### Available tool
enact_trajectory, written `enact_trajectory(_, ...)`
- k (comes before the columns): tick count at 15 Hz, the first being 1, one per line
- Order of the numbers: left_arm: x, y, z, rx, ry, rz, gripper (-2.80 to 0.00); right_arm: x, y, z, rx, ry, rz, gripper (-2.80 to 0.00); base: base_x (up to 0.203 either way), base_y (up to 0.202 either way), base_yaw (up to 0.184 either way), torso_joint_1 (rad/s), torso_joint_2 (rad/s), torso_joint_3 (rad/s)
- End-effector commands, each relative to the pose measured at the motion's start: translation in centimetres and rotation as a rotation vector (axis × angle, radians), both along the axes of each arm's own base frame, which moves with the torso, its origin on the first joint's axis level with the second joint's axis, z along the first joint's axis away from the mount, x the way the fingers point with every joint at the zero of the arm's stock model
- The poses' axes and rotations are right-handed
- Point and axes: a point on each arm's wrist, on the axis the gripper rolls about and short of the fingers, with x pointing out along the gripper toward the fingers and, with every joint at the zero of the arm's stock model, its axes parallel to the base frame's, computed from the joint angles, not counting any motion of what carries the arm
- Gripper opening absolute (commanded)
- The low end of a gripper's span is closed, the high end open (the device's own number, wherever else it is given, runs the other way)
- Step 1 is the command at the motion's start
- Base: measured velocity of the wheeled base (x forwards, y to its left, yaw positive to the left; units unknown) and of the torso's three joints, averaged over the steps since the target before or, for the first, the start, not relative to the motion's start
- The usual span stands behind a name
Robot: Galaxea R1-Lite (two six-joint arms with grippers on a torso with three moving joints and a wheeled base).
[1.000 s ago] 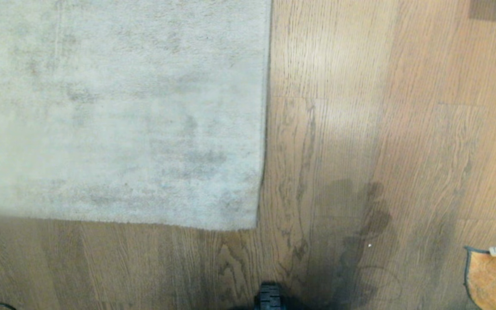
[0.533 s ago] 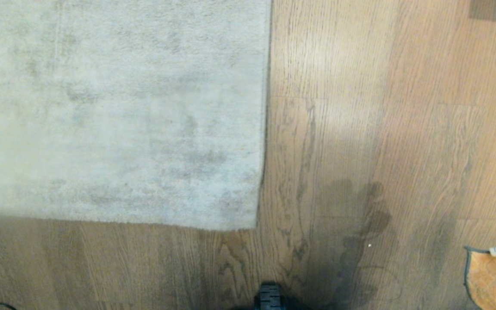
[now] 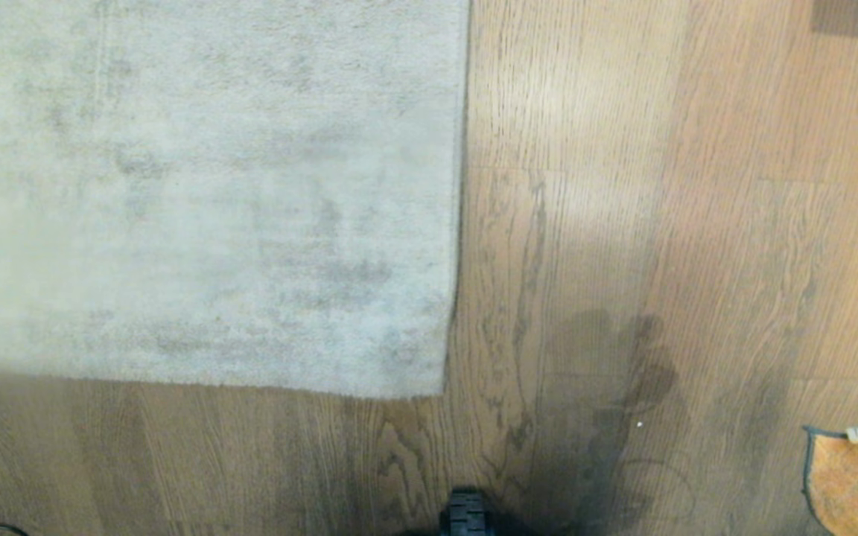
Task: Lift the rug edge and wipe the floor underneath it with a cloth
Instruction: Put down the rag
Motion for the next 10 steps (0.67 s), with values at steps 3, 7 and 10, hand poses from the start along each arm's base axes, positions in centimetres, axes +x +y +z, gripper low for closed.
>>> enact_trajectory(3, 0.00, 0.00, 0.00, 0.002, 0.000, 0.000, -2.80, 0.01, 0.00, 0.00, -0.001, 0.001, 0.001, -2.80, 0.000, 0.000, 0.000, 0.000, 0.00, 0.000)
enact_trajectory(7, 0.00, 0.00, 0.00, 0.002, 0.000, 0.000, -2.80, 0.01, 0.00, 0.00, -0.001, 0.001, 0.001, -2.80, 0.000, 0.000, 0.000, 0.000, 0.00, 0.000)
enact_trajectory(10, 0.00, 0.00, 0.00, 0.002, 0.000, 0.000, -2.80, 0.01, 0.00, 0.00, -0.001, 0.001, 0.001, -2.80, 0.000, 0.000, 0.000, 0.000, 0.00, 0.000)
